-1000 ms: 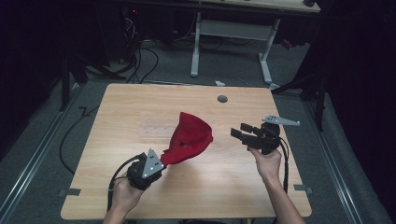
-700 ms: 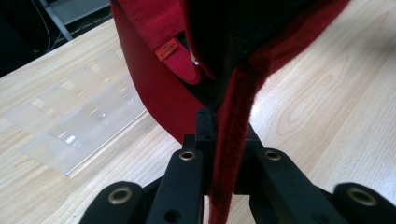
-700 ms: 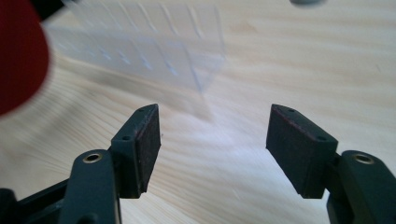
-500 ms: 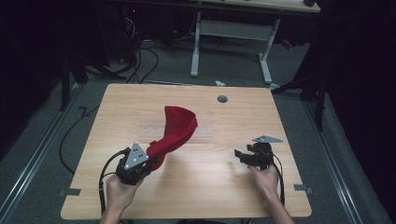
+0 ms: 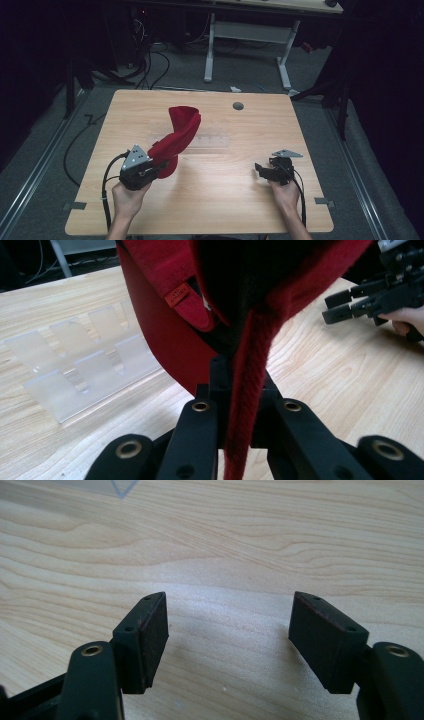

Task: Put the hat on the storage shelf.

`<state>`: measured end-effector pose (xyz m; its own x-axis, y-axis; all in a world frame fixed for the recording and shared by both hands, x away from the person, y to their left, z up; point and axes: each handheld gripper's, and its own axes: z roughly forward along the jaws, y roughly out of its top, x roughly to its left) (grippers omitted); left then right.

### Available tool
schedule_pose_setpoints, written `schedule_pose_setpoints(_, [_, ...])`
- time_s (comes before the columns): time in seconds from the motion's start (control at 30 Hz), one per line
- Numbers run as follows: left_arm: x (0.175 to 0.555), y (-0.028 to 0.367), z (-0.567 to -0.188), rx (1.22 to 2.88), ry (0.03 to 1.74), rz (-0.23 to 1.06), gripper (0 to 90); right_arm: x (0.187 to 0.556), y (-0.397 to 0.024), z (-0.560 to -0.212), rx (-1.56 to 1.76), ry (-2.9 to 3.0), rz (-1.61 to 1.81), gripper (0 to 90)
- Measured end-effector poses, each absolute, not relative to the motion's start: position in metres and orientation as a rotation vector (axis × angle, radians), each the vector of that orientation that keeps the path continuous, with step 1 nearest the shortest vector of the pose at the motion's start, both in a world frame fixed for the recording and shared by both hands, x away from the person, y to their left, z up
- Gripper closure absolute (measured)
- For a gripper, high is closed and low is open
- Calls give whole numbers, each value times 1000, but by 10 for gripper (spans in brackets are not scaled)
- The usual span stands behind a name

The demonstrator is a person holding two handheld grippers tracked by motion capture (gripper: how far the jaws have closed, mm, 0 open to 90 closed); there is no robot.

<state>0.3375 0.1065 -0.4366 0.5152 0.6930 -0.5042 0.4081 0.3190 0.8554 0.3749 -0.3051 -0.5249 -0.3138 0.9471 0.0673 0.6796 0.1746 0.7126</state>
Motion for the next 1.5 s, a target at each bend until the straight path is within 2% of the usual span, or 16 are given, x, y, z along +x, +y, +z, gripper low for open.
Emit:
schedule_pose_setpoints(0.63, [362,129,-407,1140,1111,242,850,371,-299,-531,1457,2062,863,308])
schedule_pose_setpoints(1.0, [389,132,-396,1116,1090,267,849,371,-299,-531,1452,2067,862,295])
schedule_pose_setpoints(1.5, [426,143,-403,1102,1131,349,849,370,-298,-531,1456,2067,864,294])
